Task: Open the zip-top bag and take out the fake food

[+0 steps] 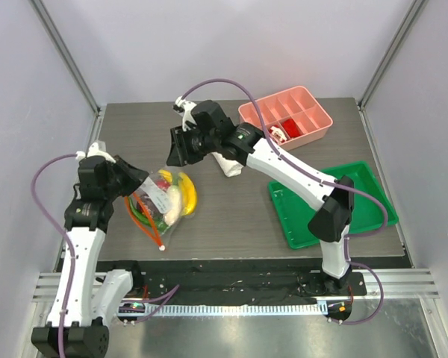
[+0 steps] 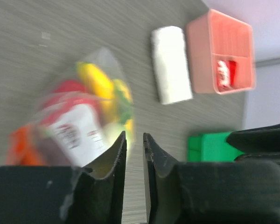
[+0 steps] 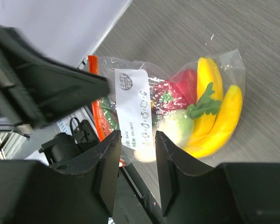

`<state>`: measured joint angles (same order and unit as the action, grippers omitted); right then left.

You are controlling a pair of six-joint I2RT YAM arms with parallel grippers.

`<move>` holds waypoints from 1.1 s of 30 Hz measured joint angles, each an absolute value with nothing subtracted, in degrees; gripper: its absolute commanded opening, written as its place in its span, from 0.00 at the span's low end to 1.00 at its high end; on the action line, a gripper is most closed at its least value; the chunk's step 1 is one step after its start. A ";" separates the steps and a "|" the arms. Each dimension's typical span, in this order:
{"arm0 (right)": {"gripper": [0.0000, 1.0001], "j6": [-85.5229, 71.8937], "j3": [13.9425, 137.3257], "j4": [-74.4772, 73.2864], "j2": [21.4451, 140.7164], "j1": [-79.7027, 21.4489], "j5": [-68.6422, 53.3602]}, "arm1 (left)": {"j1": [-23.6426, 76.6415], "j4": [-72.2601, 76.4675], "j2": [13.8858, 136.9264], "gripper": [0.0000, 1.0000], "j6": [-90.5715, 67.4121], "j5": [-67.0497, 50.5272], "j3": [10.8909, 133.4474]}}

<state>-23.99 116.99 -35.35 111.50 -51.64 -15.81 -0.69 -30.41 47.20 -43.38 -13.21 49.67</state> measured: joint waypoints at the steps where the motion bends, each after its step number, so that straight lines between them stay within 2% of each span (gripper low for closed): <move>1: 0.43 -23.90 116.73 -35.62 111.48 -51.66 -15.81 | -0.64 -33.56 46.26 0.27 -43.24 -10.81 50.92; 3: 0.48 -23.33 115.20 -35.59 111.18 -51.77 -15.86 | -0.64 -42.19 43.88 0.33 -43.35 -5.15 54.78; 6: 0.70 -21.06 111.72 -35.75 110.83 -52.73 -15.33 | -0.64 -53.04 39.35 0.38 -45.76 3.09 59.48; 8: 0.98 -19.86 110.13 -36.12 110.85 -54.33 -14.00 | -0.64 -59.40 35.59 0.45 -48.58 7.90 61.04; 12: 1.00 -18.06 109.58 -35.99 110.87 -60.90 -9.39 | -0.64 -68.16 32.53 0.47 -51.70 15.51 62.78; 17: 0.99 -17.15 113.60 -36.18 113.14 -71.92 3.49 | -0.64 -75.02 37.65 0.50 -56.10 22.79 68.31; 19: 0.94 -16.84 117.30 -37.01 115.77 -75.31 8.56 | -0.64 -75.33 40.12 0.50 -58.08 24.03 69.89; 20: 0.88 -16.80 119.11 -37.43 117.25 -76.58 10.90 | -0.64 -75.33 40.84 0.49 -58.59 24.14 70.06; 21: 0.73 -16.86 121.10 -38.00 119.02 -77.91 13.85 | -0.64 -75.37 41.36 0.49 -59.20 24.21 70.02; 22: 0.68 -16.97 122.45 -38.48 120.60 -78.87 16.29 | -0.64 -75.59 41.47 0.49 -59.68 24.21 69.91; 29: 0.63 -18.24 124.55 -42.50 128.05 -78.96 29.58 | -0.64 -76.55 35.05 0.48 -61.32 23.99 69.60; 31: 0.46 -18.20 124.55 -43.18 129.25 -78.61 31.90 | -0.64 -77.17 33.36 0.48 -61.49 23.99 69.71; 32: 0.34 -18.26 124.55 -43.44 129.69 -78.46 33.26 | -0.64 -77.30 33.17 0.48 -61.52 23.94 69.71; 33: 0.08 -17.87 124.55 -43.44 129.82 -78.26 33.98 | -0.64 -77.41 33.19 0.46 -61.47 23.77 69.63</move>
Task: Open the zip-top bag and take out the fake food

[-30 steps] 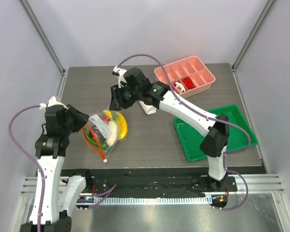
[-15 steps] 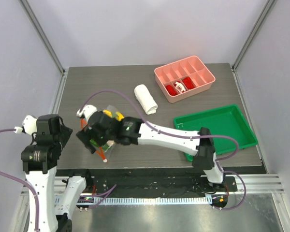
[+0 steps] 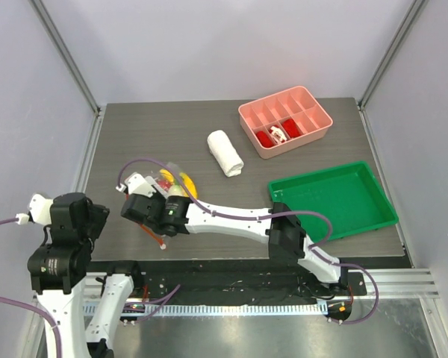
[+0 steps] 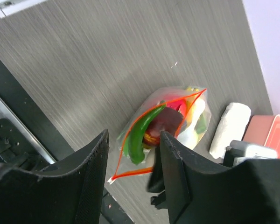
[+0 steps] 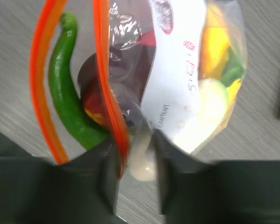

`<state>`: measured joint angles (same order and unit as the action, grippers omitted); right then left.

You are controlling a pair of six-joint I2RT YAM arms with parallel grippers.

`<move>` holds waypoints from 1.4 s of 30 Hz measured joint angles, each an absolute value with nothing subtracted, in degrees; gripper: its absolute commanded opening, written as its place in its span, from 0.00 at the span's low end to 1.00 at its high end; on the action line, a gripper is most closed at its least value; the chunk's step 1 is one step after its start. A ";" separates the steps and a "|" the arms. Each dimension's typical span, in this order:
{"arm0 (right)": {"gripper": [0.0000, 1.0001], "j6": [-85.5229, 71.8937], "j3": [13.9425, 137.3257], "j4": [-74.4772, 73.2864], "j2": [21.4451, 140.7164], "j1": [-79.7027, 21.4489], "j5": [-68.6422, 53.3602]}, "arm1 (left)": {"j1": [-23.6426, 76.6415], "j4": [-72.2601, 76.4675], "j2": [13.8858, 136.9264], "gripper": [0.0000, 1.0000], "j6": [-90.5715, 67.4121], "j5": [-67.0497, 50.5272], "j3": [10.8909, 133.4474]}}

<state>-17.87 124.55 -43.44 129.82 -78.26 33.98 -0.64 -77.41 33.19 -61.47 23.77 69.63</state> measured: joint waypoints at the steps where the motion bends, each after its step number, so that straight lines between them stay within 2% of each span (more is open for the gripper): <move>1: 0.02 -17.54 124.55 -43.48 129.82 -78.22 34.63 | -0.64 -77.36 33.19 0.46 -61.25 23.53 69.32; 4: 0.01 -16.95 124.16 -43.09 129.58 -77.73 35.88 | -0.64 -77.03 32.36 0.47 -58.85 20.05 66.78; 7: 0.01 -16.14 120.90 -42.50 127.66 -76.86 32.75 | -0.64 -74.52 30.06 0.54 -53.34 10.70 61.23; 13: 0.01 -14.17 114.76 -41.71 119.81 -68.58 14.94 | -0.64 -66.76 32.71 0.59 -47.03 -8.60 53.36; 14: 0.01 -13.67 114.10 -41.21 118.28 -65.82 10.79 | -0.64 -65.58 32.99 0.59 -46.15 -10.46 53.08; 15: 0.01 -13.34 113.73 -40.80 117.30 -63.83 8.03 | -0.64 -64.79 32.99 0.53 -45.65 -11.44 53.08; 17: 0.01 -12.47 113.38 -40.01 115.63 -59.29 2.59 | -0.64 -63.44 33.08 0.49 -44.75 -11.60 53.15; 21: 0.01 -12.25 112.90 -38.83 114.89 -54.35 -4.86 | -0.64 -62.35 34.37 0.51 -44.03 -11.03 55.11; 25: 0.01 -12.29 112.55 -38.94 114.89 -53.76 -10.74 | -0.64 -60.75 39.42 0.52 -43.81 -10.41 56.23; 29: 0.01 -12.67 112.55 -38.70 114.89 -53.78 -14.31 | -0.64 -56.42 41.34 0.59 -45.15 -11.66 54.87; 37: 0.01 -14.48 113.34 -39.20 115.02 -53.76 -16.25 | -0.64 -55.11 42.35 0.58 -47.55 -10.20 52.49; 38: 0.01 -14.87 113.95 -39.38 115.18 -53.76 -16.25 | -0.64 -55.64 42.59 0.52 -47.53 -9.69 52.69; 40: 0.01 -15.35 115.44 -39.99 115.81 -53.76 -16.23 | -0.64 -56.75 42.44 0.29 -47.66 -8.78 52.93; 41: 0.01 -15.46 116.11 -40.32 116.09 -53.76 -16.23 | -0.64 -57.10 41.95 0.24 -47.99 -8.32 53.10; 42: 0.01 -15.62 116.73 -40.60 116.36 -53.74 -16.21 | -0.64 -57.32 41.50 0.24 -48.49 -7.86 53.32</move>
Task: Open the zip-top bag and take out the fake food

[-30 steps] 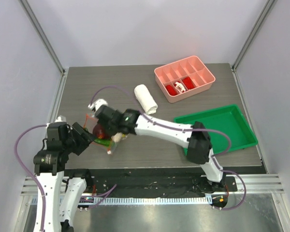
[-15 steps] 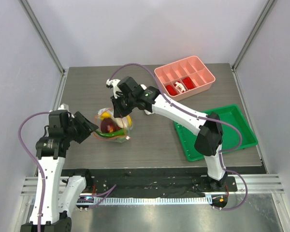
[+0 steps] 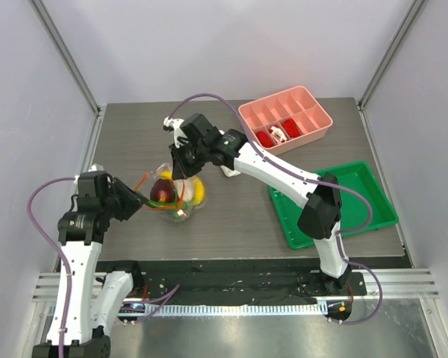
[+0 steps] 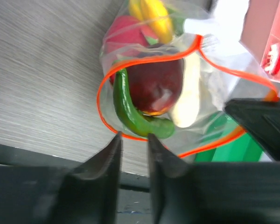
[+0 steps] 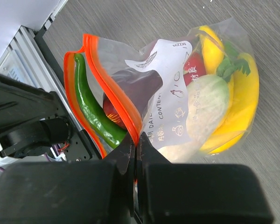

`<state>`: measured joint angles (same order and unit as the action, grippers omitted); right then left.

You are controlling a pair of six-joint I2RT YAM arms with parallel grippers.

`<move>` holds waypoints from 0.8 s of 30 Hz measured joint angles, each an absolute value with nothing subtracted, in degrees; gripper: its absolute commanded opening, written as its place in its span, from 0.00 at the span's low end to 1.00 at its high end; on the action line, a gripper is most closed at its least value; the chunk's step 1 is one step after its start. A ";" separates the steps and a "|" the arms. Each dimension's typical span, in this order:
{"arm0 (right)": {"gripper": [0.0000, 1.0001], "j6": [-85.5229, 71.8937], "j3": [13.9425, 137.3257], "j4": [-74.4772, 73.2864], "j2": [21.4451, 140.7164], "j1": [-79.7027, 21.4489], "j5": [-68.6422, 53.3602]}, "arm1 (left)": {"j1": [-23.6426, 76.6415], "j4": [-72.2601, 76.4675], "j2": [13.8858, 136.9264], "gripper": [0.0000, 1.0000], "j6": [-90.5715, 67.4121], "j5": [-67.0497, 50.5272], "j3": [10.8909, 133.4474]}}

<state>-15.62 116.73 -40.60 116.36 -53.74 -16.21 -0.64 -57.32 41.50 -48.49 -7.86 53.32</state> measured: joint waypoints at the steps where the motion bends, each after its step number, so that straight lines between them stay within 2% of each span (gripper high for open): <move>1: 0.01 -15.77 116.99 -40.75 116.51 -53.74 -16.21 | -0.64 -57.39 40.93 0.25 -48.95 -7.57 53.60; 4: 0.01 -16.08 117.10 -41.47 116.53 -53.74 -16.21 | -0.64 -57.25 40.69 0.29 -50.87 -7.60 55.35; 7: 0.01 -16.27 117.10 -41.91 116.55 -53.74 -16.21 | -0.64 -56.69 42.35 0.51 -53.74 -7.44 56.90; 8: 0.01 -16.32 117.10 -41.95 116.55 -53.74 -16.21 | -0.62 -57.04 43.57 0.53 -54.48 -6.46 57.45; 13: 0.01 -16.43 117.10 -41.93 116.55 -53.74 -16.21 | -0.60 -57.56 48.97 0.45 -54.26 -1.41 59.59; 15: 0.01 -16.40 117.10 -41.91 116.55 -53.74 -16.21 | -0.60 -56.86 49.82 0.36 -52.86 -0.73 59.66; 16: 0.01 -16.40 117.10 -41.91 116.55 -53.74 -16.23 | -0.60 -56.07 50.39 0.36 -50.85 0.10 59.66; 18: 0.01 -16.40 117.10 -41.91 116.55 -53.74 -16.23 | -0.60 -55.31 51.11 0.46 -48.56 0.64 59.75; 19: 0.01 -16.40 117.10 -41.91 116.55 -53.74 -16.23 | -0.60 -54.85 51.62 0.48 -47.24 0.64 59.77; 24: 0.01 -16.38 117.10 -41.91 116.53 -53.74 -16.38 | -0.60 -49.36 54.68 0.47 -43.33 -1.65 58.98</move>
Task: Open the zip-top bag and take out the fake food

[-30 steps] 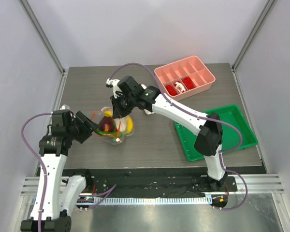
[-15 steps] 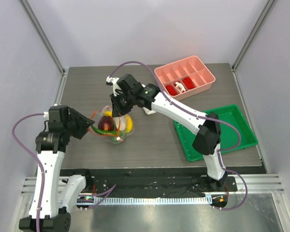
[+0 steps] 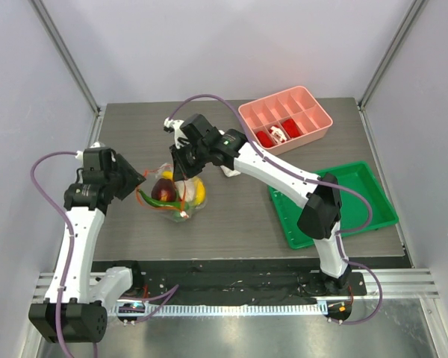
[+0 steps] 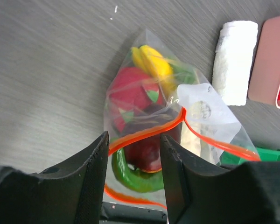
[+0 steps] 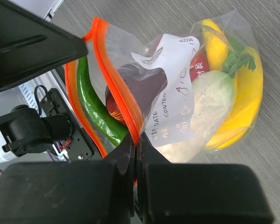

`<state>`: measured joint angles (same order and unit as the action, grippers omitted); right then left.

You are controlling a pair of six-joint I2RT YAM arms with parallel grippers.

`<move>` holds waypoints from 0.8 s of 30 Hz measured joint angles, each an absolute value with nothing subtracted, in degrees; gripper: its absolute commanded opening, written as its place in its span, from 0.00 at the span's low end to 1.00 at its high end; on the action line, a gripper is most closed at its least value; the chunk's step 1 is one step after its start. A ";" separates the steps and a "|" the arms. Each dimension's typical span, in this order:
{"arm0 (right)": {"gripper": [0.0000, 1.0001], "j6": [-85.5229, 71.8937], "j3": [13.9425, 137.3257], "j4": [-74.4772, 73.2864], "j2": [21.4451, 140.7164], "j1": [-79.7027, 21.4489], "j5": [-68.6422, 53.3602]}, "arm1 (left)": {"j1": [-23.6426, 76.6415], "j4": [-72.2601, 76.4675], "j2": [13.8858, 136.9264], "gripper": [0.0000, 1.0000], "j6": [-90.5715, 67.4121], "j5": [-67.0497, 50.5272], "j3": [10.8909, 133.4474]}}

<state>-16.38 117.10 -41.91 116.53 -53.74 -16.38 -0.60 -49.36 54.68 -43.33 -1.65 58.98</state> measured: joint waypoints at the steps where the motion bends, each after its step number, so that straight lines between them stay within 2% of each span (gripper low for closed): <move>1: 0.01 -16.36 117.10 -41.91 116.55 -53.74 -16.49 | -0.60 -48.27 55.22 0.47 -42.83 -2.09 58.67; 8: 0.01 -16.34 117.10 -41.91 116.53 -53.74 -16.86 | -0.60 -45.12 57.56 0.45 -39.46 -2.55 57.34; 10: 0.01 -16.34 117.10 -41.89 116.53 -53.74 -16.93 | -0.60 -45.08 57.47 0.51 -38.79 -2.37 56.95; 11: 0.01 -16.34 117.10 -41.91 116.53 -53.74 -16.99 | -0.60 -45.01 57.39 0.58 -38.57 -2.28 56.69; 14: 0.01 -16.38 117.10 -41.89 116.53 -53.58 -17.28 | -0.60 -44.53 57.04 0.61 -38.63 -2.09 55.00; 16: 0.01 -16.40 117.10 -41.89 116.53 -53.52 -17.47 | -0.60 -44.10 57.01 0.59 -38.94 -2.02 53.47; 18: 0.01 -16.45 117.10 -41.89 116.53 -53.49 -17.78 | -0.60 -43.07 57.19 0.55 -39.22 -2.09 51.62; 20: 0.01 -16.51 117.10 -41.87 116.53 -53.45 -17.98 | -0.60 -42.57 57.95 0.42 -39.66 -2.20 50.70; 22: 0.01 -16.64 117.10 -41.87 116.53 -53.45 -18.13 | -0.60 -41.52 59.05 0.23 -39.81 -2.28 50.61; 24: 0.01 -16.64 116.99 -41.80 116.53 -53.45 -18.20 | -0.60 -40.21 59.96 0.10 -39.62 -2.74 50.61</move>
<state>-16.64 116.99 -41.80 116.53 -53.45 -18.20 -0.60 -40.21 59.96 -39.62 -2.74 50.61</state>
